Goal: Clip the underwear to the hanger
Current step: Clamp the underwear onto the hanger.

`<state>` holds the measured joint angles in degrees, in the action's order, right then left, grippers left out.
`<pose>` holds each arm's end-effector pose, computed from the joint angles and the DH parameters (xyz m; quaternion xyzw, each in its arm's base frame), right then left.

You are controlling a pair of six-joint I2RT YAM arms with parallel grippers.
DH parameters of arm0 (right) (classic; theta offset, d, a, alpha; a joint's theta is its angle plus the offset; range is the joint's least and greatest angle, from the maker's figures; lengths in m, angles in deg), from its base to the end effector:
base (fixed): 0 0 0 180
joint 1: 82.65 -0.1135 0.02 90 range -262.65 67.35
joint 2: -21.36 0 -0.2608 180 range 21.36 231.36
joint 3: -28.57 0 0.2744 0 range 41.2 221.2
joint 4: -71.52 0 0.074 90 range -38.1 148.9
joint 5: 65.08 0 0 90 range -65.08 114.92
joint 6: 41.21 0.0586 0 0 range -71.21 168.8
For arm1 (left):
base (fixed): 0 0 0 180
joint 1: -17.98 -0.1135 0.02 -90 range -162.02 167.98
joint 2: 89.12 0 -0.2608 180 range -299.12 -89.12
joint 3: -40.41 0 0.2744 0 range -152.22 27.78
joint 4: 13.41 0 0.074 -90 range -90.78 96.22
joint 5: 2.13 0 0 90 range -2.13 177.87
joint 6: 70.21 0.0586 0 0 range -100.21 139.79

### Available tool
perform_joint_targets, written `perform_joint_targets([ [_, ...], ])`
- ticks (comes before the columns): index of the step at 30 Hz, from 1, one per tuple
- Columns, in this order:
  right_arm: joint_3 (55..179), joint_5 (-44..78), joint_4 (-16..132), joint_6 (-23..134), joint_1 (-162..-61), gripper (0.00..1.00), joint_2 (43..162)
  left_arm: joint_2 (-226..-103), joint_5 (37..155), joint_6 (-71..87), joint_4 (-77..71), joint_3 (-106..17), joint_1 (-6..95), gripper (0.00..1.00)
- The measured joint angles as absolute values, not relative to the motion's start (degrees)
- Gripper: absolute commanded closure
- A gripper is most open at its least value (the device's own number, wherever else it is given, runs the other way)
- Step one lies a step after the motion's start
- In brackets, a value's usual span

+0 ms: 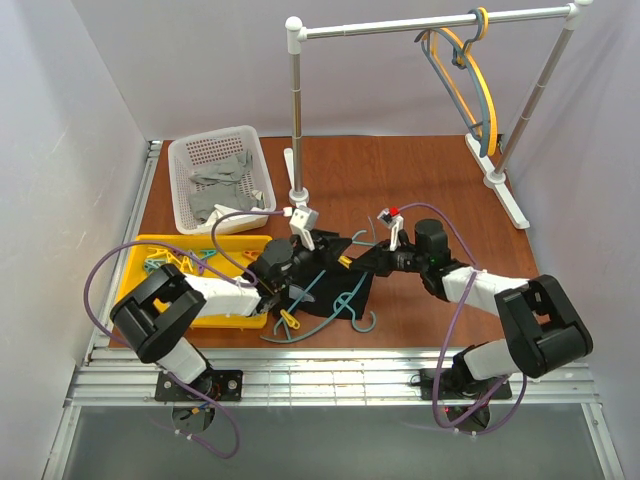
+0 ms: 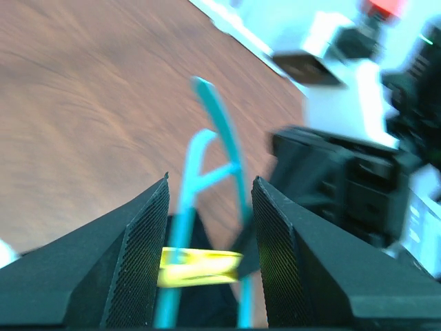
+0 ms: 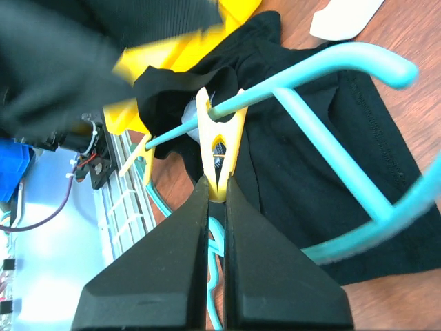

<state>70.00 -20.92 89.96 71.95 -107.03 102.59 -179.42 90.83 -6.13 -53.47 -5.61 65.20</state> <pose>0.2541 0.1613 0.1538 -0.2277 0.7583 0.5037 0.3456 0.2355 -0.2589 0.1730 0.1526 0.7166 -0.4206 0.5351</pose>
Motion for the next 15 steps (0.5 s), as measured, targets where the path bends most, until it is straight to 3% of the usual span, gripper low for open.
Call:
perform_joint_targets([
  [15, 66.6, -19.0, 90.3, 71.9, -107.0, 0.99, 95.4, -185.5, 81.0, -1.0, -50.0, -4.4, 61.6, 0.61],
])
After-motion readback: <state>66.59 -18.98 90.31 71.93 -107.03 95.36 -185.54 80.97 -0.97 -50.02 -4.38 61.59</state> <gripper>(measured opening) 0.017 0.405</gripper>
